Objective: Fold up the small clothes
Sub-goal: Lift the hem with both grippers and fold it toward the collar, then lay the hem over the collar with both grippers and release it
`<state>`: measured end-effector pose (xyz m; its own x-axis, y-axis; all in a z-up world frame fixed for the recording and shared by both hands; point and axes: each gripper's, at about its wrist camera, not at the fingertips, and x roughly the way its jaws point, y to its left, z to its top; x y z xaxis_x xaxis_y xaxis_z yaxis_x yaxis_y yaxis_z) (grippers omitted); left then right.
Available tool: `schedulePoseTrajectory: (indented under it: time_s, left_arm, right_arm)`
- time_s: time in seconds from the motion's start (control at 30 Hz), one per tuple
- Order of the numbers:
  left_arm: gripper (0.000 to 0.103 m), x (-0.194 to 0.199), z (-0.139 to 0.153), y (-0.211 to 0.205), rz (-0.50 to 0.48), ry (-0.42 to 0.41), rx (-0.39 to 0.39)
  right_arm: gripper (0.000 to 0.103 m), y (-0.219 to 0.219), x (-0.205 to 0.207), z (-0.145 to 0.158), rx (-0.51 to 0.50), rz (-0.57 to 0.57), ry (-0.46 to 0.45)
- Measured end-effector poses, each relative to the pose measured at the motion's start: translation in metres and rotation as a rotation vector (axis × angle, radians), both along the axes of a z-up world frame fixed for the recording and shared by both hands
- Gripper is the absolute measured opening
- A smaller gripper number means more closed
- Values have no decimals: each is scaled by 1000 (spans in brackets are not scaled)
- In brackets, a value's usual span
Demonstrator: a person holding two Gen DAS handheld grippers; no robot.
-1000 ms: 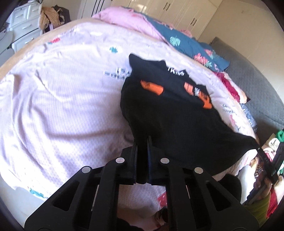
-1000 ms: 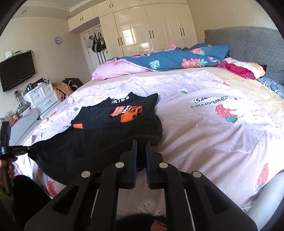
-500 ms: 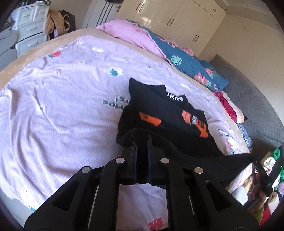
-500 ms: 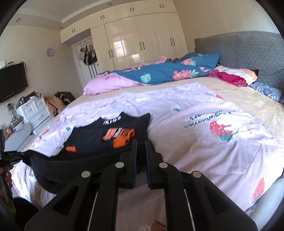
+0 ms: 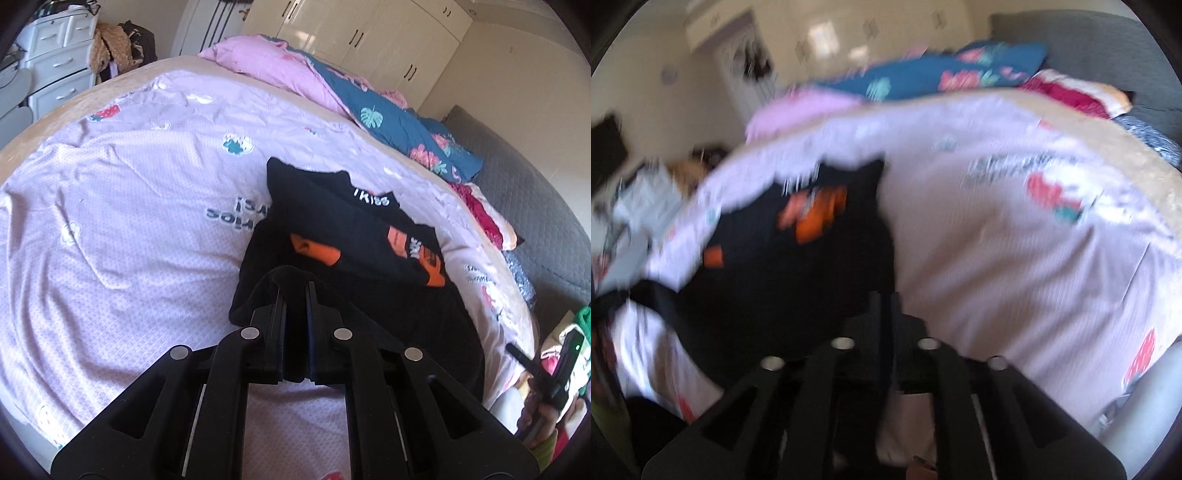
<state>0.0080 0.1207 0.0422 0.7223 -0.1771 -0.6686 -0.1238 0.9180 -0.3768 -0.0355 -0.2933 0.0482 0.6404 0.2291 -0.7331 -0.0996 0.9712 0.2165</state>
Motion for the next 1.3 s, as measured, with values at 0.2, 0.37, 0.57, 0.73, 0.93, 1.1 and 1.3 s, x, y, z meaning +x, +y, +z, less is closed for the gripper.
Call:
schedulePoseTrajectory:
  time_s: [0.2,0.37,0.57,0.73,0.93,1.1,1.3]
  left_arm:
    - [3,-10,-8,3,-13,15,-5]
    - [3,-13,-9,-1,-19,22,0]
    - [3,-15,-6,-1,-11,13,-11]
    - [3,-9,4,5,16,-21,-26]
    - [3,2,11,12,44,-39,-36]
    - [3,12,15,20,63,-52,-59]
    - [3,33,25,28,85,-74,-84]
  right_arm:
    - [47,17,-28,-45,-13,127,172]
    - [24,27,-35,-52,-28,148,179]
    - [6,29,-37,-30,17,186,87]
    - [6,16,-30,16,104,166,-84]
    - [6,4,2,50,169,49,-213]
    - [6,5,25,61,195,-12,-276]
    - [6,3,49,73,212,-61,-313]
